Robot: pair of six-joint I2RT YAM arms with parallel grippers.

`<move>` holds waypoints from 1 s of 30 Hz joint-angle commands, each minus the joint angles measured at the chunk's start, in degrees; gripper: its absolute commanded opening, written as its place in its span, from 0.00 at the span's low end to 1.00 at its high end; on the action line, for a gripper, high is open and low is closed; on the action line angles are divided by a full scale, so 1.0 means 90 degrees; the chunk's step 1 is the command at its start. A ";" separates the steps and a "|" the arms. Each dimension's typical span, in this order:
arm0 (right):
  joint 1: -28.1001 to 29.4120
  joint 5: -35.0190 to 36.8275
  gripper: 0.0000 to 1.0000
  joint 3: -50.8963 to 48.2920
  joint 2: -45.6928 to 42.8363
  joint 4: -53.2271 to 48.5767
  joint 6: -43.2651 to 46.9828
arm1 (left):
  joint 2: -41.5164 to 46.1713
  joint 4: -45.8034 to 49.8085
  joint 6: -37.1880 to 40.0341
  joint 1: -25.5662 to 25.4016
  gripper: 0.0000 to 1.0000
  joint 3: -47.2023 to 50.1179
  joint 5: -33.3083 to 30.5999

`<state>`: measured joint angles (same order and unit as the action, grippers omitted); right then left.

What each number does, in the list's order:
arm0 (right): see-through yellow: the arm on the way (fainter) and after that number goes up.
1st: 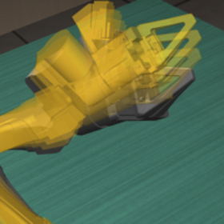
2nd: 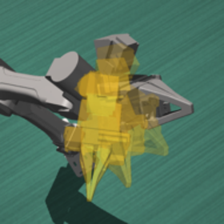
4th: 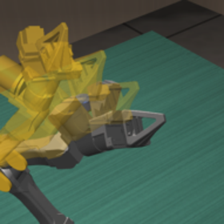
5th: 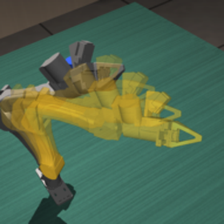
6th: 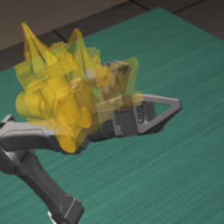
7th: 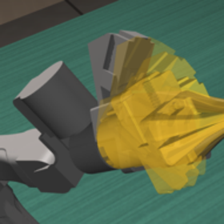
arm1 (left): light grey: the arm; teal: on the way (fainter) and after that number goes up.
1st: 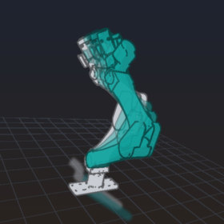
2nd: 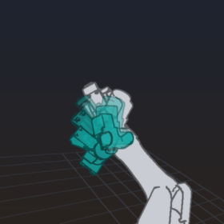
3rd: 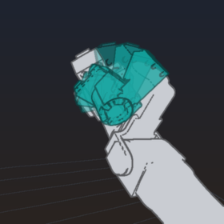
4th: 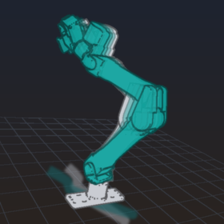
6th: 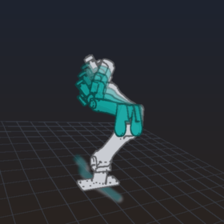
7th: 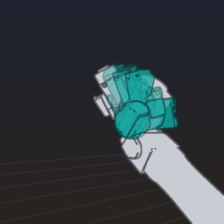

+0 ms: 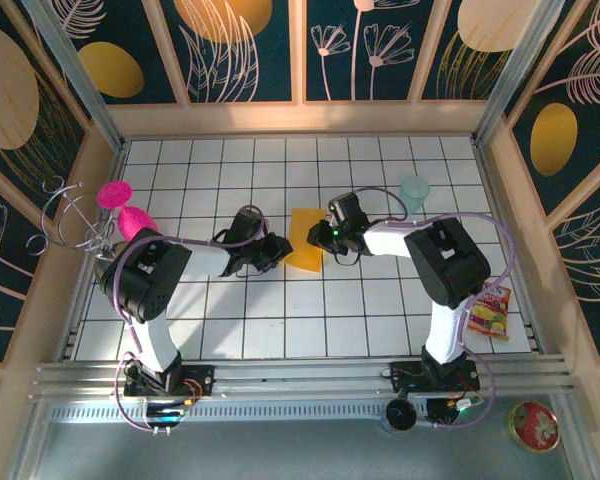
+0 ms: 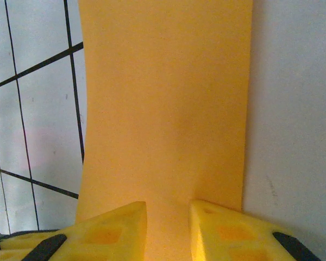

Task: Fold a paper plane with a square sheet of paper (pick it up from the middle)
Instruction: Third fold the triangle at the center of the table.

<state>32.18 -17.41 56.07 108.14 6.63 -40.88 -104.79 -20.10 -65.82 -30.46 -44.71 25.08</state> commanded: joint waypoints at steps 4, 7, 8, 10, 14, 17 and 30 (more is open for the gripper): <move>-0.0054 0.0206 0.28 -0.0205 -0.0059 -0.0284 -0.0045 | -0.0265 0.0345 0.0514 0.0122 0.18 -0.0345 0.0231; -0.0058 0.0206 0.28 -0.0205 -0.0062 -0.0279 -0.0047 | -0.0317 0.0540 0.0749 0.0161 0.18 -0.0518 0.0269; -0.0058 0.0206 0.28 -0.0210 -0.0066 -0.0279 -0.0045 | -0.0345 0.0598 0.0816 0.0172 0.18 -0.0581 0.0282; -0.0055 0.0206 0.28 -0.0205 -0.0065 -0.0272 -0.0057 | -0.0379 0.0664 0.0909 0.0200 0.18 -0.0661 0.0330; -0.0054 0.0206 0.28 -0.0215 -0.0084 -0.0243 -0.0057 | -0.0481 0.0816 0.1081 0.0239 0.18 -0.0836 0.0402; -0.0051 0.0216 0.28 -0.0234 -0.0136 -0.0213 -0.0057 | -0.0524 0.0919 0.1178 0.0274 0.16 -0.0919 0.0426; -0.0036 0.0432 0.57 -0.0651 -0.1386 0.1065 0.1479 | 0.0014 0.0656 0.0769 0.0310 0.00 -0.0706 0.0398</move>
<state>32.12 -15.79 51.33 100.51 10.24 -34.68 -107.85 -13.30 -57.12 -28.05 -51.86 28.45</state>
